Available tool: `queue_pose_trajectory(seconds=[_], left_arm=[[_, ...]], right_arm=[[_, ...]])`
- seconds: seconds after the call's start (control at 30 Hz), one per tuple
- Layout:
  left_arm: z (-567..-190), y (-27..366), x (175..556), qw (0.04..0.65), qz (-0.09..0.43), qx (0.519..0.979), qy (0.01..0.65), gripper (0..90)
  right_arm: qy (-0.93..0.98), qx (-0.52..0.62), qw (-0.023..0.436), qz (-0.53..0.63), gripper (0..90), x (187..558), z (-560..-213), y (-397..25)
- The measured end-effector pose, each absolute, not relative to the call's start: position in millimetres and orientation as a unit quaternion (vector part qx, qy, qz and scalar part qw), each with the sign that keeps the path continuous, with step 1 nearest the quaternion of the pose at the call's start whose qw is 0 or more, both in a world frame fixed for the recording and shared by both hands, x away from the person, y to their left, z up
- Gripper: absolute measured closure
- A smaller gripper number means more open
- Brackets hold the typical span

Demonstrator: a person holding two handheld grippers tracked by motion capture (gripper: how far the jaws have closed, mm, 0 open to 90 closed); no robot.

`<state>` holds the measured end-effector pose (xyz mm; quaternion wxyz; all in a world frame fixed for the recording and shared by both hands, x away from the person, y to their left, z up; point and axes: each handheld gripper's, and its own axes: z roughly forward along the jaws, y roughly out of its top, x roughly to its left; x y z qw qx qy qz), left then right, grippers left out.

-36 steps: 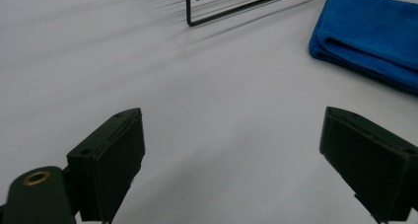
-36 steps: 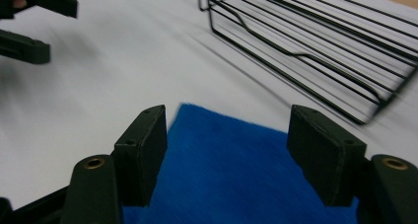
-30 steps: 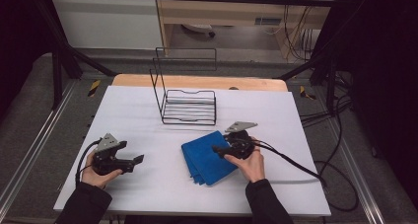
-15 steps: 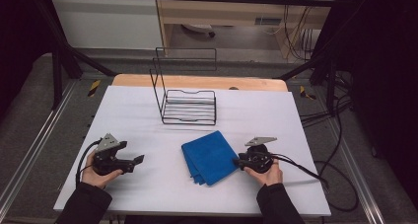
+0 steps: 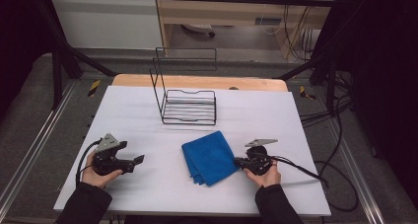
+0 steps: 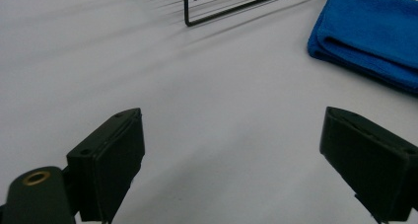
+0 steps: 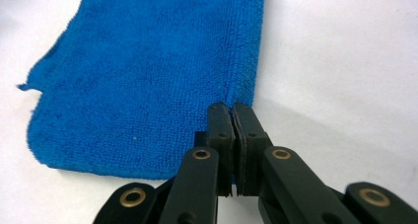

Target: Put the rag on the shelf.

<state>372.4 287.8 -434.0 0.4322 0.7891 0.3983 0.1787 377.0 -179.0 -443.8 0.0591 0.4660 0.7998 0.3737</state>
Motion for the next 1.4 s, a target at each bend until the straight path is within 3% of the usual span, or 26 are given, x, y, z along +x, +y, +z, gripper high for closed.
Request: queue_pose_trajectory(seconds=[0.27, 0.3, 0.5, 0.6, 0.9, 1.03, 1.2, 1.4], left_arm=[[-434, 288, 372, 0.431, 0.179, 0.79, 0.398, 10.1], [-434, 287, 372, 0.432, 0.179, 0.79, 0.397, 10.1], [-434, 288, 373, 0.432, 0.179, 0.789, 0.399, 10.1], [-434, 287, 373, 0.43, 0.179, 0.791, 0.397, 10.1], [-434, 287, 372, 0.432, 0.179, 0.79, 0.397, 10.1], [-434, 287, 372, 0.432, 0.178, 0.79, 0.397, 10.1], [-434, 287, 372, 0.433, 0.178, 0.789, 0.397, 10.1], [-434, 287, 372, 0.432, 0.179, 0.79, 0.397, 10.1]], right_arm=[[0.788, 0.499, 0.047, 0.358, 87.4, 358, -438, -177], [0.788, 0.501, 0.05, 0.354, 84.3, 357, -439, -177], [0.787, 0.435, 0.12, 0.42, 43.4, 351, -429, -178], [0.806, 0.384, 0.142, 0.428, 39.4, 345, -420, -167], [0.853, 0.306, 0.082, 0.415, 51.4, 338, -428, -109], [0.87, 0.286, 0.074, 0.395, 51.8, 335, -440, -84], [0.886, 0.259, 0.104, 0.369, 50.6, 332, -449, -69], [0.887, 0.251, 0.128, 0.366, 56.0, 331, -452, -69]])
